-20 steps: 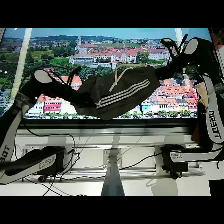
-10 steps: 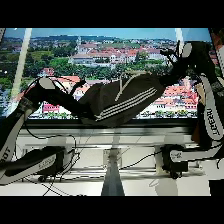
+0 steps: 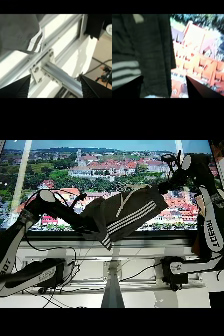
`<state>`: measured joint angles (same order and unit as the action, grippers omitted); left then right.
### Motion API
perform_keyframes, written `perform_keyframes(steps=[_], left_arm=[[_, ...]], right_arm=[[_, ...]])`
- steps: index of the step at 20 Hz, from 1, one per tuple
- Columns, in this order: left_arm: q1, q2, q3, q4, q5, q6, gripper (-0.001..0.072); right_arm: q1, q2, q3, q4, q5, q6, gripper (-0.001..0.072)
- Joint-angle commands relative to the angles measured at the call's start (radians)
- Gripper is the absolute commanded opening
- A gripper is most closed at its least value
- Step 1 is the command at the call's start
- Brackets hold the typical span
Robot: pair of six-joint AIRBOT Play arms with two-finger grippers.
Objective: Fold the clothes and pants, and hang the long-sleeved shirts on hangers.
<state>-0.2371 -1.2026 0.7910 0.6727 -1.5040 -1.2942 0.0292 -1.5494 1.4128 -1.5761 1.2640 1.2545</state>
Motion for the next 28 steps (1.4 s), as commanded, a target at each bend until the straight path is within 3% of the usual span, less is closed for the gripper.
perform_keyframes(steps=[1, 3, 5, 9, 10, 14, 15, 19, 22, 24, 28], left_arm=[[0.0, 0.0, 0.0, 0.0, 0.127, 0.001, 0.0695], [0.0, 0.0, 0.0, 0.0, 0.151, 0.001, 0.0694], [0.0, -0.001, 0.0, 0.0, 0.161, 0.001, 0.0695], [0.0, -0.001, 0.0, 0.0, 0.198, 0.001, 0.0694], [0.0, -0.002, 0.0, 0.0, 0.204, 0.001, 0.0694], [0.0, -0.026, 0.0, 0.0, 0.203, 0.0, 0.0693], [0.0, -0.032, 0.0, 0.0, 0.202, 0.0, 0.0693], [0.0, -0.051, 0.0, 0.0, 0.202, 0.0, 0.0693], [0.0, -0.052, 0.0, 0.0, 0.199, 0.0, 0.0693], [0.0, -0.052, 0.0, 0.0, 0.199, 0.0, 0.0693], [0.0, -0.052, 0.0, 0.0, 0.199, 0.0, 0.0693]], right_arm=[[-0.025, -0.028, 0.004, 0.01, -0.117, 0.05, 0.0581], [-0.085, -0.068, 0.014, 0.027, -0.082, 0.07, 0.0581], [-0.167, -0.117, 0.028, 0.142, -0.004, 0.069, 0.058], [-0.306, -0.204, 0.034, 0.652, 0.241, -0.177, 0.0493], [-0.319, -0.216, 0.034, 0.689, 0.238, -0.206, 0.0499], [-0.307, -0.221, 0.034, 0.605, 0.021, -0.275, 0.0529], [-0.301, -0.222, 0.034, 0.595, -0.01, -0.278, 0.0576], [-0.244, -0.252, 0.024, 0.53, 0.0, -0.267, 0.0625], [-0.188, -0.262, 0.024, 0.376, -0.102, -0.287, 0.0625], [-0.171, -0.263, 0.024, 0.375, -0.141, -0.268, 0.0621], [-0.173, -0.28, 0.025, 0.375, -0.035, -0.223, 0.0612]])
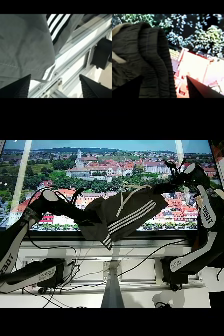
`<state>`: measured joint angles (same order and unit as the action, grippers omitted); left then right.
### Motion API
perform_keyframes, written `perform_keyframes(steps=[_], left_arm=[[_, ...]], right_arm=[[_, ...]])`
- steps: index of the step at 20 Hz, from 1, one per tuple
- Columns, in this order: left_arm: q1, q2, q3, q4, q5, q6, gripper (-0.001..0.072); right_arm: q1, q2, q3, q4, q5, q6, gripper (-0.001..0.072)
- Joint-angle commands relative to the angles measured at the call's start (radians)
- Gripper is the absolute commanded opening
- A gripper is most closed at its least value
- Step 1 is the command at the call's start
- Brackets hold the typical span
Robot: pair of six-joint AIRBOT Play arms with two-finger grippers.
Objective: Fold the clothes and pants, and hang the long-sleeved shirts on hangers.
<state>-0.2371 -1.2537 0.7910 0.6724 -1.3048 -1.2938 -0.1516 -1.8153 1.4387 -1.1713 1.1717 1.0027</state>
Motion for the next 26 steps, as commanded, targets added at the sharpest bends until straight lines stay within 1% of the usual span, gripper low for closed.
perform_keyframes(steps=[1, 3, 5, 6, 7, 8, 9, 11, 12, 15, 16, 18, 21, 22, 23, 26], left_arm=[[0.0, -0.001, 0.0, 0.0, 0.0, 0.0, 0.0693], [0.0, -0.001, 0.0, 0.001, 0.0, 0.0, 0.0693], [0.0, -0.007, 0.0, 0.001, 0.002, 0.0, 0.0693], [0.0, -0.015, 0.0, 0.001, 0.005, 0.0, 0.0693], [0.0, -0.023, 0.0, 0.001, 0.005, 0.0, 0.0692], [0.0, -0.032, 0.0, 0.001, 0.006, 0.0, 0.0691], [0.0, -0.039, 0.0, 0.001, 0.007, 0.0, 0.069], [0.0, -0.043, 0.0, 0.008, 0.031, 0.005, 0.069], [0.001, -0.043, 0.0, 0.009, 0.062, 0.027, 0.069], [0.001, -0.043, 0.0, 0.009, 0.152, 0.046, 0.069], [0.001, -0.043, 0.0, 0.011, 0.168, 0.046, 0.0691], [0.001, -0.043, 0.004, 0.039, 0.176, 0.07, 0.069], [0.001, -0.042, 0.043, 0.145, 0.17, 0.072, 0.069], [0.001, -0.042, 0.073, 0.178, 0.15, 0.072, 0.069], [0.001, -0.042, 0.107, 0.204, 0.129, 0.072, 0.069], [0.001, -0.034, 0.23, 0.281, 0.095, 0.072, 0.069]], right_arm=[[0.008, -0.025, -0.001, -0.014, 0.119, 0.028, 0.061], [0.008, -0.053, -0.003, 0.12, 0.229, 0.028, 0.0582], [0.018, -0.087, -0.004, 0.283, 0.331, 0.026, 0.0582], [0.029, -0.1, -0.005, 0.338, 0.371, 0.026, 0.0582], [0.045, -0.108, -0.008, 0.364, 0.395, 0.023, 0.0548], [0.067, -0.108, -0.016, 0.364, 0.384, 0.007, 0.0483], [0.089, -0.108, -0.021, 0.364, 0.377, -0.024, 0.0434], [0.138, -0.108, -0.023, 0.367, 0.371, -0.037, 0.0438], [0.167, -0.108, -0.023, 0.377, 0.369, -0.037, 0.0457], [0.262, -0.108, -0.023, 0.385, 0.339, -0.037, 0.0457], [0.295, -0.108, -0.023, 0.385, 0.314, -0.037, 0.0421], [0.352, -0.104, -0.023, 0.384, 0.28, -0.037, 0.0022], [0.389, -0.09, 0.019, 0.386, 0.232, -0.035, 0.002], [0.388, -0.079, 0.049, 0.383, 0.211, -0.021, 0.002], [0.381, -0.062, 0.085, 0.374, 0.188, 0.001, 0.002], [0.355, 0.022, 0.203, 0.319, 0.126, 0.126, 0.002]])
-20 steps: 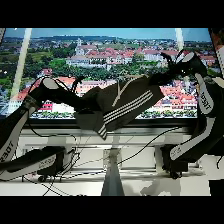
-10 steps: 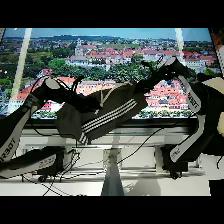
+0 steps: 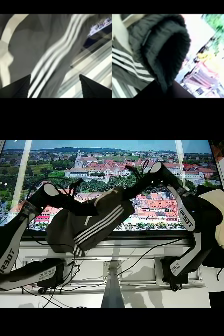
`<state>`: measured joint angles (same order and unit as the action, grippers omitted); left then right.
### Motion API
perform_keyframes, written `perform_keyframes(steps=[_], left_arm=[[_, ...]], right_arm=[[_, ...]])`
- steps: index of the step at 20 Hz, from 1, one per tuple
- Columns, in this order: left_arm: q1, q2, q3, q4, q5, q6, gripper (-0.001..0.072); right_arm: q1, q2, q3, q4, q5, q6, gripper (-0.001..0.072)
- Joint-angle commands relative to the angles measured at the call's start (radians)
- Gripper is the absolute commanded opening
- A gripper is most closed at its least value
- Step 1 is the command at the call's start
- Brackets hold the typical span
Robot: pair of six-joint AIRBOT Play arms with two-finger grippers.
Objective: Fold the clothes and pants, and hang the long-sleeved shirts on hangers.
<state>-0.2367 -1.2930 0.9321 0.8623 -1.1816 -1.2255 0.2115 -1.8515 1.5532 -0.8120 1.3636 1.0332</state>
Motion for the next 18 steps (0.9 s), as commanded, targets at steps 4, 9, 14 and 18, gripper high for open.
perform_keyframes(steps=[4, 9, 14, 18], left_arm=[[-0.005, 0.056, 0.217, 0.201, -0.027, 0.04, 0.069], [-0.005, 0.195, 0.265, 0.2, -0.027, 0.04, 0.069], [-0.005, 0.317, 0.265, 0.2, -0.027, 0.04, 0.069], [-0.005, 0.359, 0.265, 0.2, -0.027, 0.039, 0.069]], right_arm=[[-0.057, 0.233, 0.248, -0.299, -0.077, 0.238, 0.002], [-0.166, 0.462, 0.333, -0.699, -0.029, 0.513, 0.002], [-0.386, 0.641, 0.337, -0.846, 0.143, 0.692, 0.002], [-0.643, 0.718, 0.338, -0.917, 0.296, 0.923, 0.002]])
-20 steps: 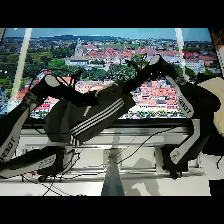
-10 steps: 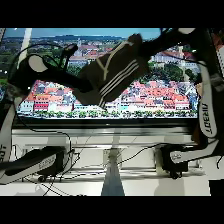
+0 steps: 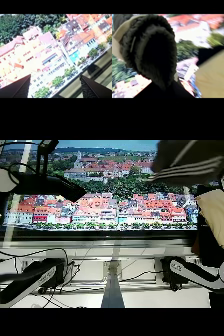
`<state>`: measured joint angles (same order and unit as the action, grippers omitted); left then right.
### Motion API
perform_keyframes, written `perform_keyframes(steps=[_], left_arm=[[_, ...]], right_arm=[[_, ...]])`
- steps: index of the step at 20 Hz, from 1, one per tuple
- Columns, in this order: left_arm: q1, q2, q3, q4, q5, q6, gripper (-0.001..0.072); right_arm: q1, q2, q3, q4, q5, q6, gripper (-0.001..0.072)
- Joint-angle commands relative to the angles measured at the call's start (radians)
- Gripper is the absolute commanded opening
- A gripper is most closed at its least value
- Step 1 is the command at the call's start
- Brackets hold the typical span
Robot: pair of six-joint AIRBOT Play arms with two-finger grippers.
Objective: Fold the clothes and pants, and hang the long-sleeved shirts on hangers.
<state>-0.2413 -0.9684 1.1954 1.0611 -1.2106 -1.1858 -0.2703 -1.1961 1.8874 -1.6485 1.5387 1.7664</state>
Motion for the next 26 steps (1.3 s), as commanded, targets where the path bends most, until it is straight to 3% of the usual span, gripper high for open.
perform_keyframes(steps=[1, 5, 10, 14, 15, 17, 18, 19, 22, 23, 25, 26], left_arm=[[0.0, 0.039, 0.002, 0.002, 0.002, 0.0, 0.069], [0.0, 0.04, 0.002, 0.002, -0.005, -0.003, 0.069], [0.0, 0.039, 0.002, 0.002, -0.003, -0.003, 0.069], [0.0, 0.039, 0.002, 0.002, 0.026, -0.003, 0.069], [0.0, 0.039, 0.001, 0.002, 0.029, -0.003, 0.069], [0.0, 0.039, 0.001, 0.002, 0.029, -0.003, 0.069], [0.0, 0.039, 0.001, 0.002, 0.029, -0.003, 0.069], [0.0, 0.039, 0.001, 0.002, 0.029, -0.003, 0.069], [0.0, 0.039, 0.001, 0.002, 0.029, -0.003, 0.069], [0.0, 0.039, 0.001, 0.002, 0.029, -0.003, 0.069], [0.0, 0.039, 0.001, 0.002, 0.029, -0.003, 0.069], [0.0, 0.039, 0.001, 0.002, 0.029, -0.003, 0.069]], right_arm=[[-0.236, 0.08, 0.003, -0.084, 0.137, 0.249, 0.002], [-0.523, 0.141, 0.003, -0.111, 0.146, 0.328, 0.0021], [-0.83, 0.212, 0.003, -0.11, 0.196, 0.688, 0.002], [-0.896, 0.236, 0.003, -0.108, 0.201, 0.702, 0.0045], [-0.896, 0.235, 0.003, -0.104, 0.205, 0.702, 0.0127], [-0.896, 0.235, 0.003, -0.1, 0.193, 0.708, 0.0508], [-0.896, 0.233, 0.003, -0.097, 0.179, 0.707, 0.0665], [-0.896, 0.233, 0.003, -0.094, 0.165, 0.7, 0.0681], [-0.896, 0.232, 0.003, -0.06, 0.163, 0.607, 0.0661], [-0.896, 0.231, 0.003, -0.03, 0.163, 0.568, 0.0536], [-0.895, 0.229, 0.003, 0.049, 0.159, 0.545, 0.0159], [-0.895, 0.227, 0.003, 0.105, 0.147, 0.541, 0.0045]])
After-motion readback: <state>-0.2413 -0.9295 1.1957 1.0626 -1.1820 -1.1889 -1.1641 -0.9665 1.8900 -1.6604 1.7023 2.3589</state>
